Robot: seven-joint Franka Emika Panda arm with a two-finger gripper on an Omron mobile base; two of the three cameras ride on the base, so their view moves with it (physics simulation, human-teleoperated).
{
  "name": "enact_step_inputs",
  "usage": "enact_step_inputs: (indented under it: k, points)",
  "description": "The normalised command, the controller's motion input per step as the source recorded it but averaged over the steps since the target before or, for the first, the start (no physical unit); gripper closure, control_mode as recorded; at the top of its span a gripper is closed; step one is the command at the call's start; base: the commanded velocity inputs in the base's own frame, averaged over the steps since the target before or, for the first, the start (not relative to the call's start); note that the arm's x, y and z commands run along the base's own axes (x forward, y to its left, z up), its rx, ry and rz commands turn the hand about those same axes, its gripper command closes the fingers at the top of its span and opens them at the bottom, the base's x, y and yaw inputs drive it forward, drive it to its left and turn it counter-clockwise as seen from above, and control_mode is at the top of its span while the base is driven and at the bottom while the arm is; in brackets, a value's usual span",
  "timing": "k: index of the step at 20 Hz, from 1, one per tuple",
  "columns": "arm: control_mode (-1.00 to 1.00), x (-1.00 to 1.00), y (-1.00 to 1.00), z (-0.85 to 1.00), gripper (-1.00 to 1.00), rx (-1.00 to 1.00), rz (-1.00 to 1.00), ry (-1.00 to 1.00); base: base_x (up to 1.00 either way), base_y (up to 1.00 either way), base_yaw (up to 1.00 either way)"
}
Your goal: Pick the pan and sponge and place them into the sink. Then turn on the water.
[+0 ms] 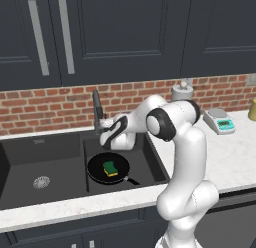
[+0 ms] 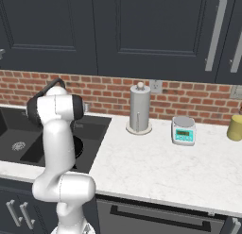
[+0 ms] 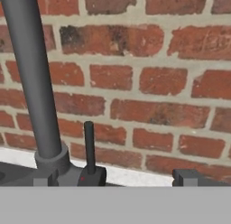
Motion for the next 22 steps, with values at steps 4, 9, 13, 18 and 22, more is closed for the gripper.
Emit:
enact_step_inputs:
  k: [4, 9, 13, 18, 22]
  points:
    - [-1.0, 0.04, 0.07, -0.11, -1.0, 0.0, 0.0, 0.0, 0.0, 0.0, 0.0]
    - [-1.0, 0.02, 0.01, -0.07, -1.0, 0.0, -0.01, 0.0, 0.0, 0.0, 0.0]
    - [-1.0, 0.03, 0.0, -0.01, -1.0, 0.0, -0.02, 0.0, 0.0, 0.0, 0.0]
    - [-1.0, 0.09, 0.0, 0.0, -1.0, 0.0, -0.03, 0.0, 0.0, 0.0, 0.0]
    - [-1.0, 0.14, 0.0, 0.0, -1.0, 0.0, -0.04, 0.0, 0.0, 0.0, 0.0]
